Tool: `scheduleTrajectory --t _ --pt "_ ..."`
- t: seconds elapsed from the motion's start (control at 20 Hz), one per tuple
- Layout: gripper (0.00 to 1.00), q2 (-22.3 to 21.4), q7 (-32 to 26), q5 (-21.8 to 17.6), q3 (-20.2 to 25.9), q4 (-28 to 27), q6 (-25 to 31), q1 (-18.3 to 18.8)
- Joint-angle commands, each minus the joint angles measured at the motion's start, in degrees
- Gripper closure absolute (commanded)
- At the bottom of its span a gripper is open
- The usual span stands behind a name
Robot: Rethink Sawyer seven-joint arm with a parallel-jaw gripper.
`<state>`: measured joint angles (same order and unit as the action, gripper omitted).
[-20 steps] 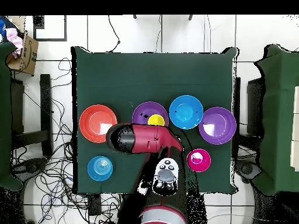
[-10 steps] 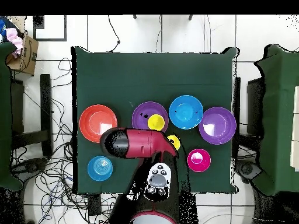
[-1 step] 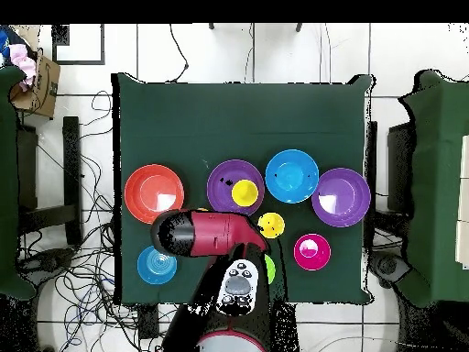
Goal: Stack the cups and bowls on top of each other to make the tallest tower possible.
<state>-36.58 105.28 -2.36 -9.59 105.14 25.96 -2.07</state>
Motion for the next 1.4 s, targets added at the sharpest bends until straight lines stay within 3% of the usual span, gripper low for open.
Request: scheduleTrajectory --t 0.05,1.4 --pt "0.00 5.2 11.2 1.8 4.5 2.5 -5.4 -1.4" --pt "0.00 7.1 12.6 1.2 4.1 1.2 -7.0 -1.8"
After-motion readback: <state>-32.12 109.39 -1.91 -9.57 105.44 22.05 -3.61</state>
